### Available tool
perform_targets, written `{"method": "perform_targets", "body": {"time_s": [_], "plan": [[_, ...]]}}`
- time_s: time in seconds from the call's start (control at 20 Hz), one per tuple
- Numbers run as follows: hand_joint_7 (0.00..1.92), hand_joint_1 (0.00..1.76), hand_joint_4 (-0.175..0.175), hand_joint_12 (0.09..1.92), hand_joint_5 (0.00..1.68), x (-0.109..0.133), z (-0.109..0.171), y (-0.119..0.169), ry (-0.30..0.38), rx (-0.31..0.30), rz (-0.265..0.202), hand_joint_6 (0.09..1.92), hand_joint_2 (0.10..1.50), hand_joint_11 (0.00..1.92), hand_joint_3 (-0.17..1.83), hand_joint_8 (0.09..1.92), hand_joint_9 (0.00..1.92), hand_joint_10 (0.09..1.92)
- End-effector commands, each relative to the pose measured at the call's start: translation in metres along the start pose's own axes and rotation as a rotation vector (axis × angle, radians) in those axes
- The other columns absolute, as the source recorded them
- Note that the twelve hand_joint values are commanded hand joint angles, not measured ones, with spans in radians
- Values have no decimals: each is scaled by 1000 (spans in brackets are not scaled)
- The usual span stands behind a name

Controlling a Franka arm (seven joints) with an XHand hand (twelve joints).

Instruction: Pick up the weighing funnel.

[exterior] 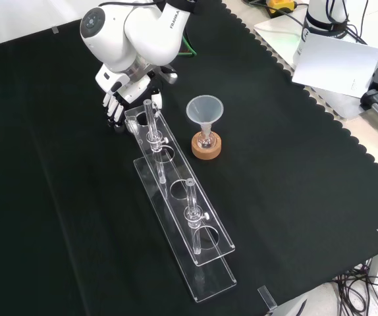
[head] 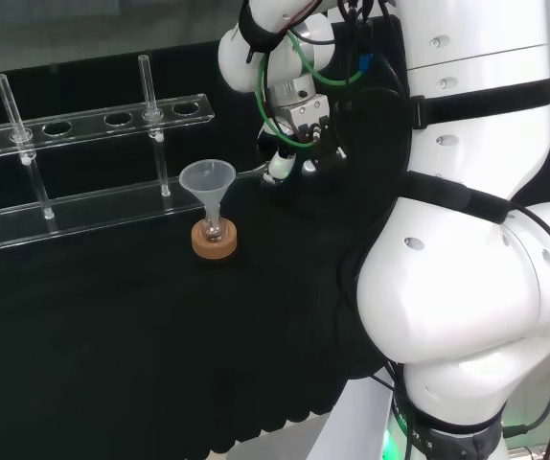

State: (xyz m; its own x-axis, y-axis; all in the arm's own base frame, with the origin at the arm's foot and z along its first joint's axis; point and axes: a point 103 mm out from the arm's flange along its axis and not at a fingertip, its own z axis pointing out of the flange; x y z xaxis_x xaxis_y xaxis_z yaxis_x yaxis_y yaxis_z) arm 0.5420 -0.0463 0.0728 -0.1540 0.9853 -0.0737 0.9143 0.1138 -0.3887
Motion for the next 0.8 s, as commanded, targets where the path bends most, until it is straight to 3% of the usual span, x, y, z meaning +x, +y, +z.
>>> {"method": "perform_targets", "body": {"time_s": [0.05, 0.2, 0.8], "plan": [[411, 873, -7, 1294, 575, -13, 3, -1, 12, -13, -3, 514, 631, 471, 585, 707, 674, 553], [417, 886, -2, 1294, 600, 0, 1, 4, -11, -17, 4, 539, 634, 473, 588, 709, 677, 553], [431, 900, 5, 1288, 622, -1, 3, 7, -11, -31, 5, 632, 643, 485, 606, 706, 690, 549]]}}
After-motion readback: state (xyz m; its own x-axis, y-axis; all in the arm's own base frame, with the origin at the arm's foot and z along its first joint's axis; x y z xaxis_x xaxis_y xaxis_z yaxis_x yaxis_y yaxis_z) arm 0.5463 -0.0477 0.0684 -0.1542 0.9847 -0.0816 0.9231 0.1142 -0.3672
